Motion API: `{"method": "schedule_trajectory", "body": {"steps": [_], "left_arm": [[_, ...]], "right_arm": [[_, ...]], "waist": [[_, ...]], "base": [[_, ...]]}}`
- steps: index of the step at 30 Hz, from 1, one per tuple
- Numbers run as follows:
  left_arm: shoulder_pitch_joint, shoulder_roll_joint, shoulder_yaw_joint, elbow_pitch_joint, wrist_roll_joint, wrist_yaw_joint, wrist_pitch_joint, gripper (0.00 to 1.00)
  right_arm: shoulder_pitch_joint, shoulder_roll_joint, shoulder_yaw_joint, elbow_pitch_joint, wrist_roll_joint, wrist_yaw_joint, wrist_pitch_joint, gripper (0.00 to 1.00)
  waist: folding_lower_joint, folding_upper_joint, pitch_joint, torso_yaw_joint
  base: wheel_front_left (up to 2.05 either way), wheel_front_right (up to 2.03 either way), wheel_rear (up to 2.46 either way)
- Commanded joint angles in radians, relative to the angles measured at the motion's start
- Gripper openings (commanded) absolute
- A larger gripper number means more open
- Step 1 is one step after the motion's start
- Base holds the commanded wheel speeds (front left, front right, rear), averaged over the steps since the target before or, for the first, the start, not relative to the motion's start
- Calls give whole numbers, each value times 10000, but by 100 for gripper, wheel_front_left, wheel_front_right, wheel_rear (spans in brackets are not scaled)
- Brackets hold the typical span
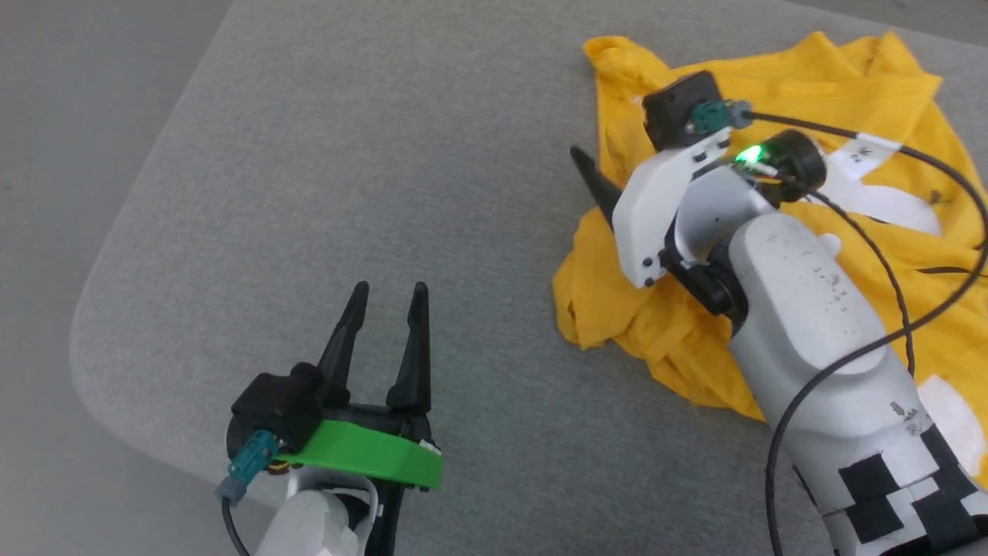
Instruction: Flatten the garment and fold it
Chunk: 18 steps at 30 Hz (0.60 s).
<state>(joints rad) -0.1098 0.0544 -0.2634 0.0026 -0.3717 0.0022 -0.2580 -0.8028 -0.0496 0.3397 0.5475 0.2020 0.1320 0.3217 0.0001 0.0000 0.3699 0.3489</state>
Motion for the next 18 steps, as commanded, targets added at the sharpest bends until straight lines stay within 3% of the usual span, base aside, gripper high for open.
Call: {"method": "schedule_trajectory", "body": {"steps": [1,7,14,18], "left_arm": [[-79,-41,91,22,198,-13,-38,100],[321,-28,465,23,643,-174,-38,100],[995,110,851,-151,870,-269,-38,100],[1354,178,962,-301,939,-328,-38,100]], "right_arm": [[8,-8,-116,-236,6,-13,-137,100],[1557,-172,-1533,-2219,-321,-13,-600,100],[5211,-48,-4205,-6017,-896,-13,-1359,100],[7479,-13,-4836,-7621,-796,-13,-1882,100]], "waist": [[-1,0,-520,-629],[-1,0,-1198,-1471],[-1,0,-1631,-2315],[-1,0,-1709,-2648]], "base": [[0,0,0],[0,0,0],[0,0,0],[0,0,0]]}}
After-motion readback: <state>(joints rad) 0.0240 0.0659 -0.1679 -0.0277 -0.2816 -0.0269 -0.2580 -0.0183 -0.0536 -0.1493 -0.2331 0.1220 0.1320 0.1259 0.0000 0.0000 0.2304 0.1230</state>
